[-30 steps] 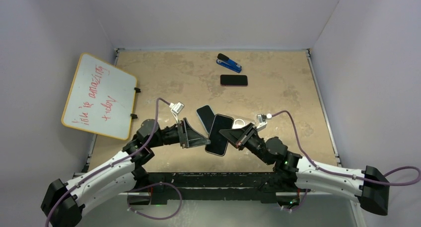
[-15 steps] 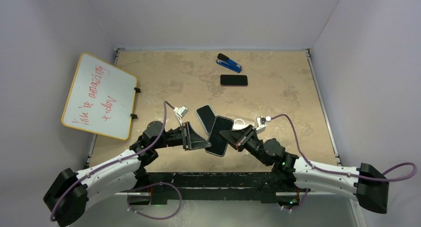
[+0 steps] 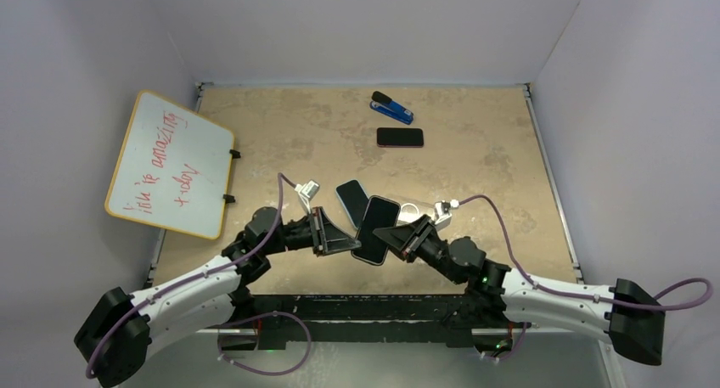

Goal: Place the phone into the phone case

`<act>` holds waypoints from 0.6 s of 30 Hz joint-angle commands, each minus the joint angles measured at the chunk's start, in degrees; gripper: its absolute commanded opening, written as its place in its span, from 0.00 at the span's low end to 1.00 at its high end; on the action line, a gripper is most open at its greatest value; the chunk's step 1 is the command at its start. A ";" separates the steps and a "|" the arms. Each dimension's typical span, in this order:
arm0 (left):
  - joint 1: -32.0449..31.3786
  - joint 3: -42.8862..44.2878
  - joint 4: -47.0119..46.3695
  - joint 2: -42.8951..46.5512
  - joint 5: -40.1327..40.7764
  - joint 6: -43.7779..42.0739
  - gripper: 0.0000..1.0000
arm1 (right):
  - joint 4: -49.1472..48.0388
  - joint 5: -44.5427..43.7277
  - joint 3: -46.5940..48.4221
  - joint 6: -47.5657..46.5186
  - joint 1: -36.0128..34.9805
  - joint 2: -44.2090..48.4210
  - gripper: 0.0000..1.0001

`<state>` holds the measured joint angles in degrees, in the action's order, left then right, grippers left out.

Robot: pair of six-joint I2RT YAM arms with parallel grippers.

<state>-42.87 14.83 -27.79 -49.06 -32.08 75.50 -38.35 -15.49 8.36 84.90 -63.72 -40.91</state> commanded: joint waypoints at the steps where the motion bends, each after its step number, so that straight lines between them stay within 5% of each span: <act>1: -0.04 1.73 -3.78 1.74 0.35 -0.93 0.14 | 2.86 2.57 2.53 -0.39 -0.17 -1.09 0.19; 4: -0.02 6.97 11.24 3.88 1.23 -10.16 0.46 | 7.13 7.02 4.27 -5.20 1.17 0.21 0.07; 7: 0.03 13.71 28.32 6.46 5.84 -20.95 0.60 | 14.32 14.69 7.06 -11.35 3.47 2.62 0.05; 12: 0.19 23.26 42.05 4.20 6.64 -33.74 0.66 | 24.45 29.63 13.63 -22.39 4.57 2.76 0.03; 18: 0.19 30.23 49.15 -0.28 1.28 -43.83 0.69 | 24.40 44.05 17.86 -27.59 4.57 -2.29 0.03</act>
<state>-42.85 40.64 12.56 -47.27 -27.83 42.46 -12.25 15.03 21.47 63.40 -59.18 -41.23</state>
